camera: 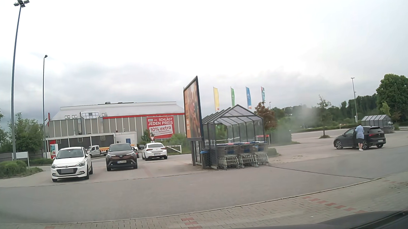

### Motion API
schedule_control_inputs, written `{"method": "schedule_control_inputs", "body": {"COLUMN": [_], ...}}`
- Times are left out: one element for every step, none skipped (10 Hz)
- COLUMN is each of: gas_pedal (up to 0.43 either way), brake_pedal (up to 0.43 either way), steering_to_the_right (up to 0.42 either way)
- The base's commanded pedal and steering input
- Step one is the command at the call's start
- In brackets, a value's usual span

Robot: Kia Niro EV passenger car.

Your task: Follow the waypoints while adhering to traffic rules and regulations

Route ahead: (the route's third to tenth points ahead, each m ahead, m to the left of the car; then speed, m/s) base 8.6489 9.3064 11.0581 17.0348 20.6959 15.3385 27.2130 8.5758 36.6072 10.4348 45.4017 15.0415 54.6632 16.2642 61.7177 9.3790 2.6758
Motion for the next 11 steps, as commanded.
{"method": "schedule_control_inputs", "body": {"gas_pedal": [0.000, 0.000, 0.000, 0.000, 0.000, 0.000, 0.000, 0.000, 0.000, 0.000, 0.000], "brake_pedal": [0.207, 0.238, 0.244, 0.244, 0.244, 0.244, 0.244, 0.250, 0.250, 0.256, 0.250], "steering_to_the_right": [-0.329, -0.313, -0.302, -0.287, -0.275, -0.268, -0.263, -0.261, -0.260, -0.260, -0.260]}}
